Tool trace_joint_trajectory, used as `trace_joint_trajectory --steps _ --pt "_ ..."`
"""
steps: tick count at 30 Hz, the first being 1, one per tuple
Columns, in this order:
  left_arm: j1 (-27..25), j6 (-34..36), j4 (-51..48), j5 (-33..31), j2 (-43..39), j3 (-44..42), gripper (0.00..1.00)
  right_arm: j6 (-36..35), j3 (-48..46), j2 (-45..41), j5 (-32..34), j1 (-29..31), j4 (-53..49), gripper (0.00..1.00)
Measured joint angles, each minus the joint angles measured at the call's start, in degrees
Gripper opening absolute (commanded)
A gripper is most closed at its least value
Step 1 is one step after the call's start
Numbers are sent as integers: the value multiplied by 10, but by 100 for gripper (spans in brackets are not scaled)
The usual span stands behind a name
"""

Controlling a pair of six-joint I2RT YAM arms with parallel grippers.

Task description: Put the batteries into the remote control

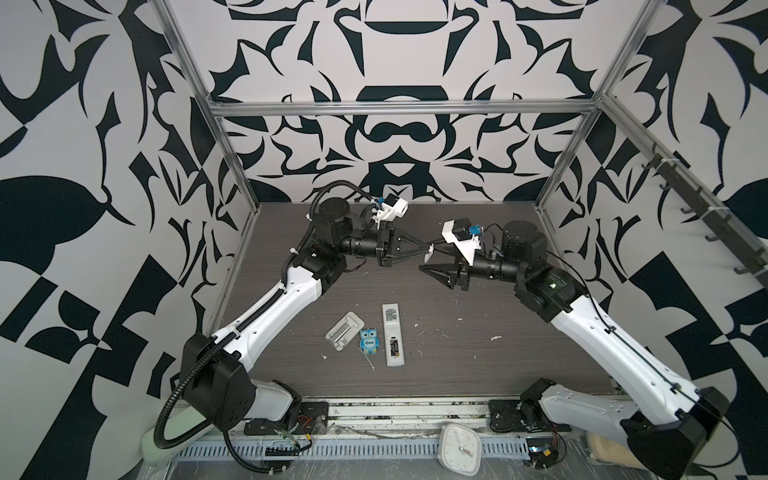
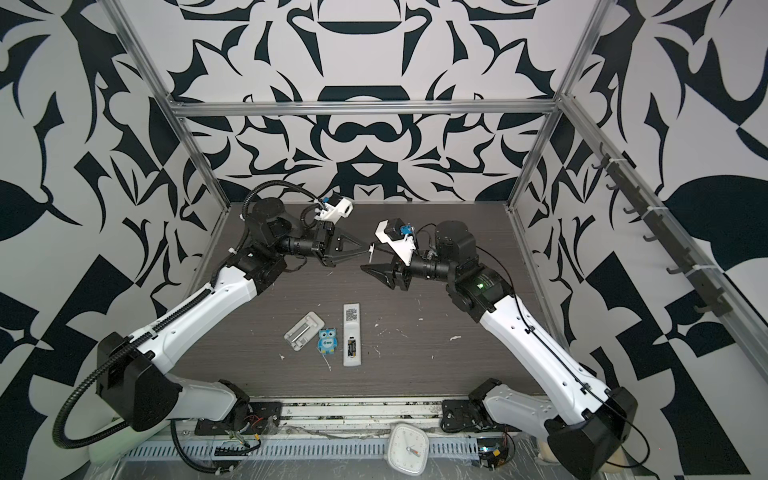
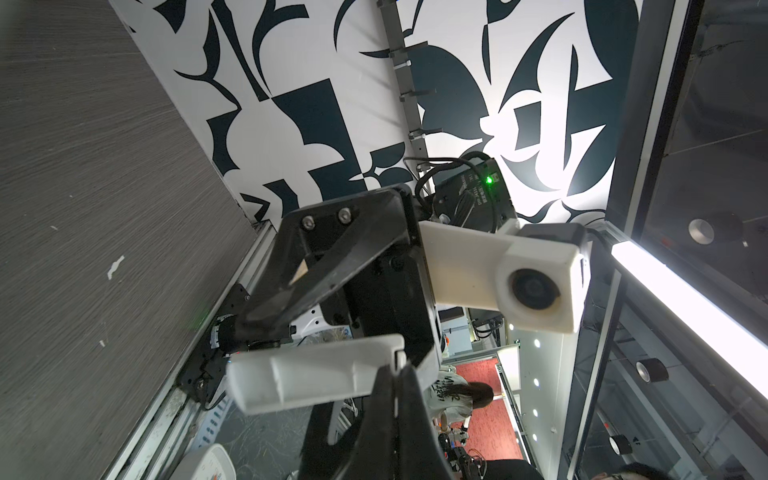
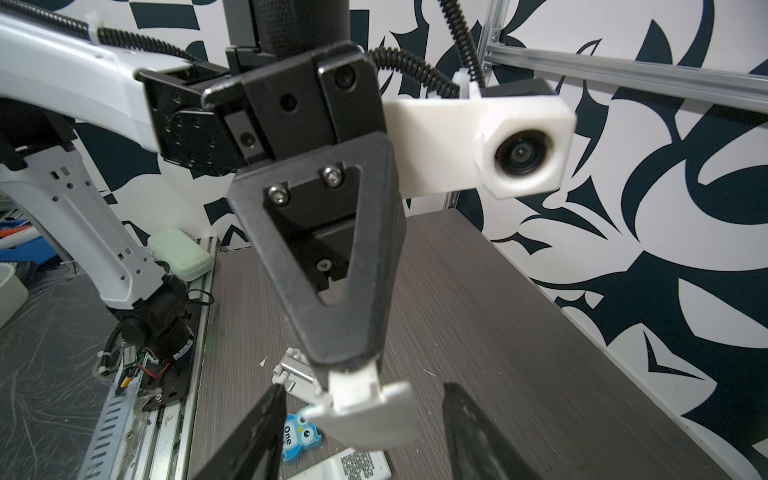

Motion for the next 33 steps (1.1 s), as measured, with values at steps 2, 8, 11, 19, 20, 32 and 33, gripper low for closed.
trace_joint_trajectory --steps 2,8,11,19,20,32,33 --pt "0 -2 0 0 0 0 1 -2 0 0 3 0 0 60" --pt "0 -2 0 1 0 0 0 -9 0 -4 16 0 -1 57" --pt "0 -3 0 2 1 0 0 -11 1 -7 22 0 -1 55" --pt "0 -4 0 2 2 0 0 -12 3 -9 27 0 -1 53" --pt "0 -4 0 2 2 0 0 -12 3 -9 27 0 -1 52" --pt "0 -4 0 2 8 0 0 -12 4 -9 27 0 -1 48" --pt "0 -4 0 2 8 0 0 -12 5 -9 27 1 -1 48"
